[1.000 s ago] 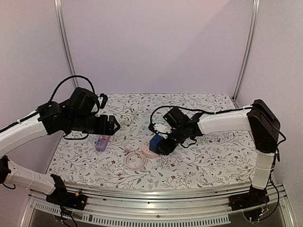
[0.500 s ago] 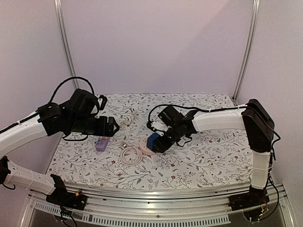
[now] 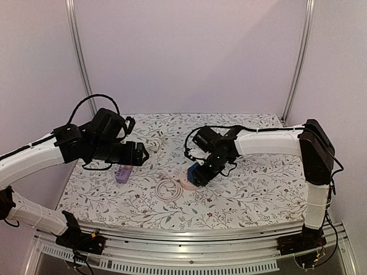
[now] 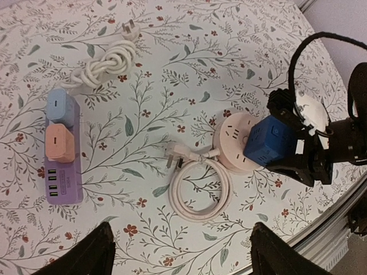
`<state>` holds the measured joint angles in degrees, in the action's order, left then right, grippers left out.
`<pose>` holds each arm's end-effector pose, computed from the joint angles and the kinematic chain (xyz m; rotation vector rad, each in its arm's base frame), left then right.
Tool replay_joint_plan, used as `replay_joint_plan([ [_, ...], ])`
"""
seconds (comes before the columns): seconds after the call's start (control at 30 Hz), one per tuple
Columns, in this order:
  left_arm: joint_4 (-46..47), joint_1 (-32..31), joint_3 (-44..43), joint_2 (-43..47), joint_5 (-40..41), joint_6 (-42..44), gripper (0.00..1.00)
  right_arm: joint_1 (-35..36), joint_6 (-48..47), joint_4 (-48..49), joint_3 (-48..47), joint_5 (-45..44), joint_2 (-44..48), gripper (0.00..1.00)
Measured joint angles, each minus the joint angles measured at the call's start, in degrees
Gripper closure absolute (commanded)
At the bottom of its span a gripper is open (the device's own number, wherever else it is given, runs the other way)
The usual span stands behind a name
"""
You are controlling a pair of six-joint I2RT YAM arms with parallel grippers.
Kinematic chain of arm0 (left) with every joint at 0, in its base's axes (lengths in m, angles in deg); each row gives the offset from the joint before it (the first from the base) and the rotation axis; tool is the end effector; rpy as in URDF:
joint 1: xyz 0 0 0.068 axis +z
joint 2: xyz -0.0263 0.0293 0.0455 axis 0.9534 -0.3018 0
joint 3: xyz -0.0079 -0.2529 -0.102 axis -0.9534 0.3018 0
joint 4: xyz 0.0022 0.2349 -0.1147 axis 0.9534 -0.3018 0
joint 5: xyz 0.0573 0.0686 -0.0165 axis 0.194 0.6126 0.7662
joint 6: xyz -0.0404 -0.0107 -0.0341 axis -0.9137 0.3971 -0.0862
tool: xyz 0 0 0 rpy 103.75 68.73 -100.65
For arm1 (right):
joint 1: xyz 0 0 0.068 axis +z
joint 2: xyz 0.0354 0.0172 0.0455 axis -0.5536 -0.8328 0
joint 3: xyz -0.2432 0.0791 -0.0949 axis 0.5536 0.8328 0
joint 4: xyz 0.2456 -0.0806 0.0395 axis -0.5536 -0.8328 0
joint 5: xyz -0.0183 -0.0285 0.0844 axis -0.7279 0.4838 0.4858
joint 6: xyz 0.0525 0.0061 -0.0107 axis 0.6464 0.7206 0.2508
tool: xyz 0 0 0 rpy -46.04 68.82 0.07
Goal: Insert the plug
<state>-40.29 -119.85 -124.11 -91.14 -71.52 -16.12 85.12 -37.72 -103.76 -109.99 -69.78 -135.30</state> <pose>0.1724 -0.1778 0.3049 0.1707 2.4209 -0.4536 0.2542 0.3234 0.1817 -1.0924 2.5977 0.3405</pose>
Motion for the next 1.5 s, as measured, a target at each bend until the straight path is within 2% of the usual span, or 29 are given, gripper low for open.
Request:
replay_joint_plan([
  [0.1, 0.24, 0.00, -0.37, -0.87, -0.09, 0.15, 0.19, -0.02, 0.26, -2.27, -0.98, -0.02, 0.07, 0.25],
  [0.23, 0.46, 0.00, -0.72, -1.16, -0.28, 0.22, 0.19, -0.02, 0.85, -4.22, -1.07, 1.07, 0.61, 0.03],
  [0.27, 0.48, 0.00, -0.85, -1.16, -0.31, 0.22, 0.19, -0.02, 1.44, -4.33, -1.07, 1.31, 0.87, 0.01],
  [0.8, 0.59, -0.04, -2.03, -0.98, -0.24, 0.39, 0.19, -0.52, 2.67, -4.17, -2.49, 3.21, 7.67, 0.01],
  [0.9, 0.57, -0.09, -2.03, -0.59, -0.24, 0.35, 0.19, -1.16, 2.71, -4.22, -2.67, 3.21, 7.67, 0.07],
  [1.13, 0.55, -0.39, -1.99, 1.09, 0.04, -0.48, 0.19, -2.95, 4.55, -4.44, -3.96, 3.61, 6.97, 0.47],
  [1.3, 0.55, -0.98, -1.40, 1.73, 0.20, -1.01, 0.19, -3.32, 4.68, -4.46, -4.33, 4.85, 6.91, 0.54],
  [1.5, 0.46, -1.07, -1.31, 1.73, 0.22, -1.16, 0.20, -3.30, 4.28, -4.57, -4.39, 6.03, 6.10, 0.56],
])
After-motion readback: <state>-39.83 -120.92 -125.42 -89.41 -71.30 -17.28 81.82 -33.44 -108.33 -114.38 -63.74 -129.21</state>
